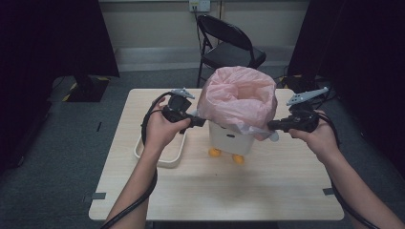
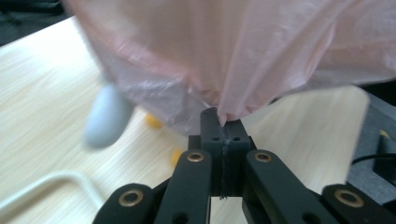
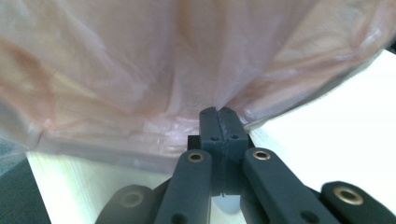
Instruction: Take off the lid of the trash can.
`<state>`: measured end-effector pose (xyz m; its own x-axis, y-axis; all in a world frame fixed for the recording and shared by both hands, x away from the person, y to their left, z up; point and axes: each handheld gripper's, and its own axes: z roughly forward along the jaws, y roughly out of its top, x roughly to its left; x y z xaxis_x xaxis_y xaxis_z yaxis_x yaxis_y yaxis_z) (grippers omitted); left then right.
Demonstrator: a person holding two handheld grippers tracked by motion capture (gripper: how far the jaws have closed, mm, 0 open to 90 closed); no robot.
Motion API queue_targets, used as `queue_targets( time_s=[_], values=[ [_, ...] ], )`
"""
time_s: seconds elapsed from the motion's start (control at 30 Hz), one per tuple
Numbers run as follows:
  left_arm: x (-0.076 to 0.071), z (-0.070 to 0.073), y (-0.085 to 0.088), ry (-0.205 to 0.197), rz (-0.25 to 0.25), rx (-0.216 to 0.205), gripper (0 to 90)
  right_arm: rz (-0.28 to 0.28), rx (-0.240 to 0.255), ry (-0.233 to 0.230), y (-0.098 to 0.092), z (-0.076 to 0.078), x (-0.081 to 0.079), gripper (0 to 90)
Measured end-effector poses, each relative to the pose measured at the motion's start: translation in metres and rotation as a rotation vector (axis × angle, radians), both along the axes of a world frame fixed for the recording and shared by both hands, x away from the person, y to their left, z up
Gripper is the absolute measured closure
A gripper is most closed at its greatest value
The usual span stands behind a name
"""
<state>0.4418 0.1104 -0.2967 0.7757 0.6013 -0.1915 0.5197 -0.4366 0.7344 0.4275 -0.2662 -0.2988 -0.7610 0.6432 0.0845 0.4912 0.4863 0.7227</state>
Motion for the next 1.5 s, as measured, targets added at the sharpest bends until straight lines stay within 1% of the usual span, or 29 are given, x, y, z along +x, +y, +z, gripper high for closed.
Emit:
queue_targets(
  time_s=[0.07, 0.1, 0.13, 0.2, 0.23, 0.27, 0.3, 0.4, 0.43, 0.47, 0.5, 0.53, 0.6, 0.67, 0.7, 0.73, 0.83, 0.9, 0.93, 0.97, 1.03, 1.07, 1.1, 1.17, 1.23, 1.3, 1.33, 1.37, 1.5],
  values=[
    [0.001, -0.003, 0.007, 0.007, 0.031, 0.012, 90.0, -0.007, 0.032, 0.016, -0.004, -0.002, 0.001, 90.0],
    [0.002, -0.004, 0.007, 0.001, 0.037, 0.024, 90.0, -0.001, 0.036, 0.012, -0.004, -0.003, 0.002, 90.0],
    [0.002, -0.006, 0.008, -0.018, 0.055, 0.035, 90.0, 0.004, 0.029, 0.004, -0.004, -0.002, 0.002, 90.0],
    [0.004, -0.008, 0.012, -0.021, 0.102, 0.078, 90.0, 0.003, 0.013, -0.004, -0.003, -0.001, 0.002, 90.0],
    [0.006, -0.01, 0.016, -0.024, 0.112, 0.077, 90.0, 0.005, 0.004, -0.009, -0.002, -0.001, 0.002, 90.0],
    [0.007, -0.012, 0.018, -0.009, 0.112, 0.064, 90.0, 0.009, -0.006, -0.013, -0.002, 0.0, 0.001, 90.0],
    [0.007, -0.014, 0.02, -0.011, 0.114, 0.07, 90.0, 0.009, -0.016, -0.02, -0.002, 0.0, 0.0, 90.0],
    [0.004, -0.015, 0.024, -0.033, 0.106, 0.043, 90.0, 0.018, -0.029, -0.04, -0.002, 0.0, -0.001, 90.0],
    [0.003, -0.014, 0.025, -0.057, 0.101, 0.051, 89.7, 0.022, -0.024, -0.043, -0.003, 0.0, -0.001, 90.0],
    [0.001, -0.015, 0.026, -0.084, 0.101, 0.047, 81.3, 0.03, -0.015, -0.049, -0.004, -0.001, -0.001, 90.0],
    [0.0, -0.016, 0.029, -0.091, 0.103, 0.035, 69.0, 0.038, -0.008, -0.057, -0.005, -0.001, -0.001, 87.9],
    [-0.001, -0.017, 0.03, -0.082, 0.104, 0.036, 56.1, 0.037, -0.011, -0.081, -0.006, -0.001, -0.002, 74.1],
    [-0.005, -0.022, 0.035, -0.088, 0.106, 0.034, 38.1, 0.055, -0.052, -0.134, -0.007, 0.002, -0.006, 58.5],
    [-0.011, -0.03, 0.039, -0.079, 0.084, 0.022, 25.9, 0.037, -0.057, -0.153, -0.01, 0.006, -0.009, 42.5],
    [-0.015, -0.035, 0.04, -0.074, 0.079, 0.01, 25.6, 0.027, -0.056, -0.157, -0.011, 0.009, -0.01, 38.5],
    [-0.018, -0.039, 0.04, -0.069, 0.07, 0.027, 23.9, 0.015, -0.05, -0.166, -0.013, 0.012, -0.011, 34.6],
    [-0.024, -0.056, 0.042, -0.059, 0.065, 0.032, 20.0, 0.005, -0.035, -0.153, -0.019, 0.025, -0.013, 24.8],
    [-0.027, -0.07, 0.041, -0.037, 0.063, 0.028, 19.7, -0.008, -0.013, -0.148, -0.022, 0.032, -0.013, 20.7],
    [-0.028, -0.075, 0.04, -0.035, 0.059, 0.033, 18.6, -0.022, 0.015, -0.152, -0.024, 0.038, -0.013, 17.0],
    [-0.029, -0.081, 0.039, -0.024, 0.064, 0.024, 18.3, -0.007, 0.016, -0.148, -0.024, 0.042, -0.014, 13.3],
    [-0.03, -0.092, 0.036, -0.017, 0.054, 0.02, 17.6, 0.013, 0.003, -0.14, -0.023, 0.048, -0.014, 14.0],
    [-0.031, -0.095, 0.036, -0.012, 0.054, 0.019, 16.7, 0.016, 0.008, -0.123, -0.022, 0.051, -0.013, 14.0],
    [-0.032, -0.102, 0.034, -0.01, 0.033, 0.027, 16.5, 0.016, 0.01, -0.121, -0.021, 0.052, -0.012, 14.0],
    [-0.035, -0.11, 0.032, -0.015, 0.021, 0.025, 16.5, 0.021, 0.031, -0.111, -0.02, 0.058, -0.009, 14.0],
    [-0.039, -0.117, 0.029, -0.012, 0.022, 0.046, 16.5, 0.02, 0.054, -0.103, -0.018, 0.063, -0.006, 14.0],
    [-0.042, -0.123, 0.028, -0.001, 0.007, 0.046, 16.5, 0.021, 0.057, -0.112, -0.016, 0.069, -0.004, 14.2],
    [-0.043, -0.125, 0.028, -0.001, 0.01, 0.035, 16.5, 0.022, 0.066, -0.112, -0.015, 0.072, -0.002, 14.2],
    [-0.045, -0.129, 0.028, 0.002, 0.018, 0.052, 16.5, 0.022, 0.072, -0.112, -0.014, 0.075, -0.001, 14.3],
    [-0.052, -0.138, 0.026, 0.006, 0.014, 0.038, 16.6, 0.028, 0.066, -0.146, -0.004, 0.091, 0.004, 14.5]
  ],
)
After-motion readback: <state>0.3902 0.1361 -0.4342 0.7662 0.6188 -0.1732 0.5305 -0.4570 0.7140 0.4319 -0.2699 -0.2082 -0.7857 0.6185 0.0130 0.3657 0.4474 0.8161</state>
